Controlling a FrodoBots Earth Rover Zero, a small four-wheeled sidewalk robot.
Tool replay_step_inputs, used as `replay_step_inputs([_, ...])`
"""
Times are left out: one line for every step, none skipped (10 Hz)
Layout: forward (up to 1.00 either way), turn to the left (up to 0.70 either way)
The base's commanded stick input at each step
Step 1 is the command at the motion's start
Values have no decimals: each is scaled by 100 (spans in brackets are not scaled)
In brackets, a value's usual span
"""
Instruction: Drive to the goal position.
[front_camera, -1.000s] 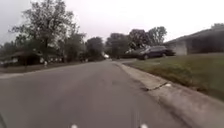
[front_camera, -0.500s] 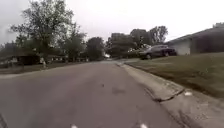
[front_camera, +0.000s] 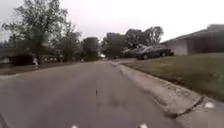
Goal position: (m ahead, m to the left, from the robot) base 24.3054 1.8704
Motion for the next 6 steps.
replay_step_inputs([100,0])
replay_step_inputs([100,0])
replay_step_inputs([100,0])
replay_step_inputs([100,0])
replay_step_inputs([100,-8])
replay_step_inputs([100,-22])
